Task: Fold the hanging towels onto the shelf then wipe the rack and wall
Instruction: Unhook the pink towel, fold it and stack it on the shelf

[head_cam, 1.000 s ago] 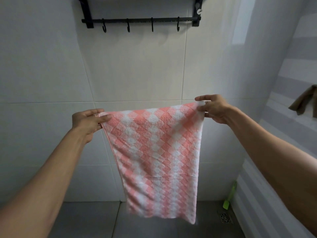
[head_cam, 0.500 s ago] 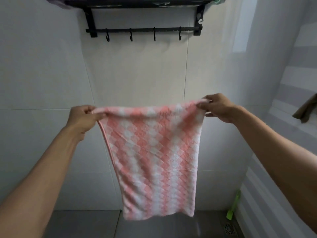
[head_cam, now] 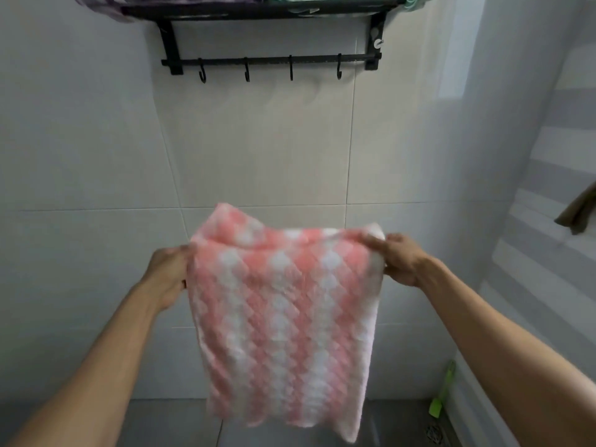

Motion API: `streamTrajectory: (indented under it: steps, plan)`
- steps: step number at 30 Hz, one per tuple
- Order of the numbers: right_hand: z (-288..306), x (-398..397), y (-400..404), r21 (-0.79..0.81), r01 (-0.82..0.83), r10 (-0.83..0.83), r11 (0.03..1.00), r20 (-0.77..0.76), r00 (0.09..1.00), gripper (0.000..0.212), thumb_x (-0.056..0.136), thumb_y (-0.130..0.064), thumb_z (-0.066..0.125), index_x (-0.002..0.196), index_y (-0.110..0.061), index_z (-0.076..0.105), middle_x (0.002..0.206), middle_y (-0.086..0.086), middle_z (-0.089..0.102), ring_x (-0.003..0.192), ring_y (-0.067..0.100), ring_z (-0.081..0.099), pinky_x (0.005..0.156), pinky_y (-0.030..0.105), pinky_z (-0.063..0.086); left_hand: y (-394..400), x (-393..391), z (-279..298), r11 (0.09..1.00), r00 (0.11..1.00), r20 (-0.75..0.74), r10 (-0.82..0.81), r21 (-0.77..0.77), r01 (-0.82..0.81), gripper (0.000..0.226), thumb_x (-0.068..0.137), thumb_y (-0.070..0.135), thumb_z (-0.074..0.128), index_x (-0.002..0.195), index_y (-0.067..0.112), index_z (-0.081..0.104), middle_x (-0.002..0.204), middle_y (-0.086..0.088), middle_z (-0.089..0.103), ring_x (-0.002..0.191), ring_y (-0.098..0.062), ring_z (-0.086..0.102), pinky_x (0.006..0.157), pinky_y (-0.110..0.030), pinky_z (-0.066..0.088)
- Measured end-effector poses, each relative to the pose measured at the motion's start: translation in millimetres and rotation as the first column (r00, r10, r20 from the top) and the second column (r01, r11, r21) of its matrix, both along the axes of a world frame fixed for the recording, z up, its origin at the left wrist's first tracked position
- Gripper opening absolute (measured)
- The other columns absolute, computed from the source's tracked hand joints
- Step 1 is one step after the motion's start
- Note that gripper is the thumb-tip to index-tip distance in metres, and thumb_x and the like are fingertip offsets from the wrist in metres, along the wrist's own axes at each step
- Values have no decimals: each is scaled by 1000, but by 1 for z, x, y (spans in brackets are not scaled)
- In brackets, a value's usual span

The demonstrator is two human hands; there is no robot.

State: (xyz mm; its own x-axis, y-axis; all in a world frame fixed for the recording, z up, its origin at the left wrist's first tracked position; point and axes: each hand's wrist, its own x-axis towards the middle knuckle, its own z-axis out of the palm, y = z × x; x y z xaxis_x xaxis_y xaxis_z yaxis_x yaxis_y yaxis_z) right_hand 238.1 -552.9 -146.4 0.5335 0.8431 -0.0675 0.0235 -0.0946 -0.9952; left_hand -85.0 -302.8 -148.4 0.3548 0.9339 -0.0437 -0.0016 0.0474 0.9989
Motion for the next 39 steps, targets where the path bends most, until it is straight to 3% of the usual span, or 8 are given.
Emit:
streamTrajectory:
  steps: [5, 10, 12, 19, 21, 26, 29, 39]
  plan:
    - [-38, -12, -32, -217, -281, 269, 935, -87, 959, 100, 36, -47, 102, 119, -3, 69, 118, 15, 73, 107, 30, 72, 94, 45, 57, -26, -15, -38, 977, 957, -196, -213, -63, 205, 26, 83, 17, 77, 99, -3, 72, 87, -16, 76, 62, -22, 71, 56, -28, 57]
    - [-58, -3, -42, -4, -127, 121, 992, -268, 956, 81, 44, -55, 97, 105, -5, 78, 102, 15, 75, 84, 23, 73, 75, 33, 59, -13, -15, -39, 946, 960, 134, -246, -184, 268, 34, 85, 16, 68, 115, -3, 68, 101, -19, 75, 79, -26, 74, 74, -43, 61]
    - [-59, -6, -48, -56, -193, 172, 980, -267, 948, 82, 48, -48, 98, 106, 5, 75, 106, 21, 74, 89, 28, 73, 86, 42, 60, -18, -16, -37, 929, 943, 55, -327, -162, 332, 37, 84, 13, 69, 114, -6, 67, 107, -23, 73, 85, -30, 72, 78, -45, 60]
    - [-49, -10, -50, 27, -137, 139, 990, -310, 940, 46, 67, -25, 89, 101, 3, 76, 102, 22, 74, 81, 28, 74, 80, 40, 63, -16, -9, -26, 942, 958, 49, -284, -173, 288, 34, 83, 8, 71, 111, -10, 66, 104, -22, 73, 72, -24, 74, 70, -36, 62]
    - [-42, -8, -46, -5, -122, 117, 992, -248, 962, 57, 49, -29, 100, 93, 1, 79, 97, 19, 76, 78, 25, 74, 76, 36, 63, -15, -3, -21, 966, 974, -32, -226, -134, 220, 34, 83, 3, 73, 114, -11, 65, 108, -23, 72, 70, -21, 74, 68, -34, 62]
    - [-14, -11, -35, 49, 17, -6, 999, -223, 975, 29, 61, -13, 86, 87, -3, 79, 94, 15, 75, 76, 21, 73, 76, 33, 62, -7, 7, 0, 998, 993, 107, -44, -29, 47, 79, 77, -1, 78, 145, 7, 38, 125, -20, 58, 95, -28, 67, 85, -42, 55]
    - [-3, -8, -29, 58, 82, -70, 995, -188, 980, 73, 51, -13, 94, 117, -2, 63, 100, 14, 73, 84, 23, 72, 75, 35, 62, -9, 7, 2, 988, 982, -123, -147, 36, 152, 90, 59, 7, 89, 137, 16, 45, 126, -22, 57, 107, -34, 66, 93, -50, 55]
    - [35, 2, -28, 9, 39, -38, 999, -52, 998, 44, 76, 14, 75, 112, -11, 72, 106, 11, 72, 101, 26, 68, 102, 46, 51, -9, 12, 40, 983, 985, -37, -171, 69, 173, 50, 68, -12, 79, 114, 3, 66, 112, -24, 68, 84, -27, 68, 58, -27, 61]
